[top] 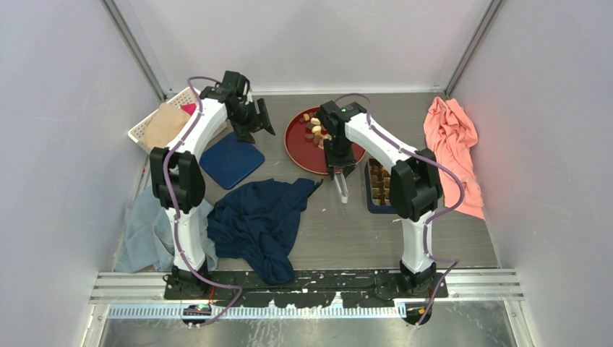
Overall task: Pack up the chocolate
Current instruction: Pick up the fake chocolate from the plate.
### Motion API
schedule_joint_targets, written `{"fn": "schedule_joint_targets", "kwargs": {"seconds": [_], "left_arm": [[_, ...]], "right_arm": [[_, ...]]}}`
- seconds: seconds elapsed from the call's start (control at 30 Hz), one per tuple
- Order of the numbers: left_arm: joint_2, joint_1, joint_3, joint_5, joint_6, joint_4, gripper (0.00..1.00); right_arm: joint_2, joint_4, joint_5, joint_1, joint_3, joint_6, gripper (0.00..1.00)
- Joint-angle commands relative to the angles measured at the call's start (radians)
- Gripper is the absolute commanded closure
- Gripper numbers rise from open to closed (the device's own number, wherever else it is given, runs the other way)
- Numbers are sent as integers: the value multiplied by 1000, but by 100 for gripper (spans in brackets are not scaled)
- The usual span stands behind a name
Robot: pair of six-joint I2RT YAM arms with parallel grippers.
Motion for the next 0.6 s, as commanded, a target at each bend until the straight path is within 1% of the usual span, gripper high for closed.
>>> {"fn": "schedule_joint_targets", "kwargs": {"seconds": [0.0,0.17,0.57], "left_arm": [[-31,7,29,-4,20,16,26],[-28,7,31,-4,19,14,26],[-28,7,29,-10,16,17,26]], "right_arm": [[6,2,12,4,42,2,55],[10,8,51,3,43,5,53],[65,36,35,4,52,-3,50]]}}
